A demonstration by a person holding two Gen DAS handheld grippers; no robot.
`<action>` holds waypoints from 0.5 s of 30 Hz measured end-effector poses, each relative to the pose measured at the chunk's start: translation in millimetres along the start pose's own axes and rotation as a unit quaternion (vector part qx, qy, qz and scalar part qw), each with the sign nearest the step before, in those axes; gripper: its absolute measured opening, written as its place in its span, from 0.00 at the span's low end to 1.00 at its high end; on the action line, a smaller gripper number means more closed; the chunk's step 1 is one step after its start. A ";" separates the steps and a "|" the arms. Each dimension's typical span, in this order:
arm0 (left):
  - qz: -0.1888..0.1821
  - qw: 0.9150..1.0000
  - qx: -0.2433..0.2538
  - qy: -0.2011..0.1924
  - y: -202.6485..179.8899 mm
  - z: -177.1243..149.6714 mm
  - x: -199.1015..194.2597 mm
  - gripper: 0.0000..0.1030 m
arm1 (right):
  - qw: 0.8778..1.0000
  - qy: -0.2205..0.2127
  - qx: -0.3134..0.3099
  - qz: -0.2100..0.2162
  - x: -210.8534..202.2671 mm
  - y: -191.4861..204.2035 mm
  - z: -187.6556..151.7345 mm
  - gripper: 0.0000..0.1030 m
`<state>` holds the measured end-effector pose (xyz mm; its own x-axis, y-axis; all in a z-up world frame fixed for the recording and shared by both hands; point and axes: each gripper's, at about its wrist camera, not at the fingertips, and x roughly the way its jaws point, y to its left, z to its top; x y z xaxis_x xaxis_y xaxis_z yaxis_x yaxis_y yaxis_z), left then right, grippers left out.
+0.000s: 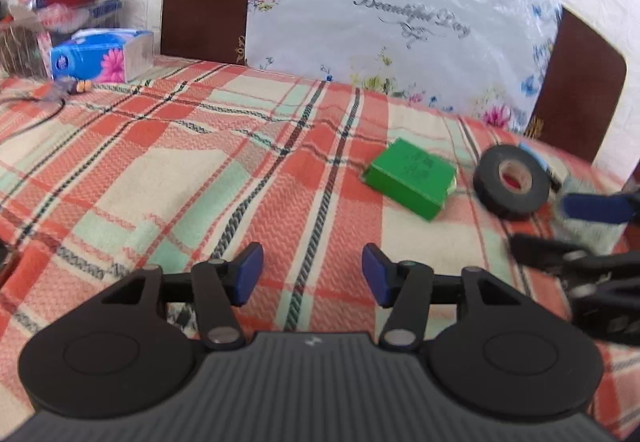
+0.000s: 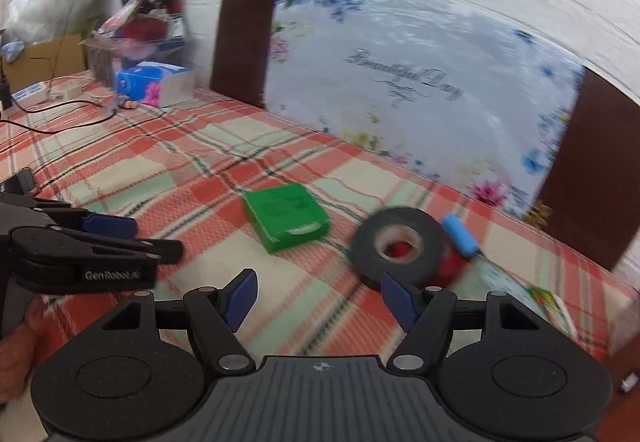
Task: Organize objects
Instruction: 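Grasp the green box with the right gripper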
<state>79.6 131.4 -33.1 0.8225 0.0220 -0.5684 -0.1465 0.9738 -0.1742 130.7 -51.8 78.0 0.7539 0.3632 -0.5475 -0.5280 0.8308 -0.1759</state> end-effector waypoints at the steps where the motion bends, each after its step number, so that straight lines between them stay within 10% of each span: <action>1: -0.006 1.000 -0.012 0.000 6.1 3.5 2.9 0.55 | 1.000 -0.003 -0.009 0.007 5.9 5.3 2.9 0.65; 9: -0.041 0.995 -0.083 -0.024 34.4 5.8 15.2 0.55 | 0.994 -0.026 -0.107 0.025 64.9 20.8 27.9 0.81; 15: -0.036 0.997 -0.070 -0.027 32.0 5.8 17.1 0.57 | 0.995 0.000 -0.067 0.076 90.3 8.3 21.1 0.61</action>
<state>92.1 164.3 -43.8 0.8619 -0.0310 -0.5061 -0.1574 0.9324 -0.3252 202.6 -3.3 44.3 0.6620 0.4801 -0.5756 -0.6828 0.7030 -0.1989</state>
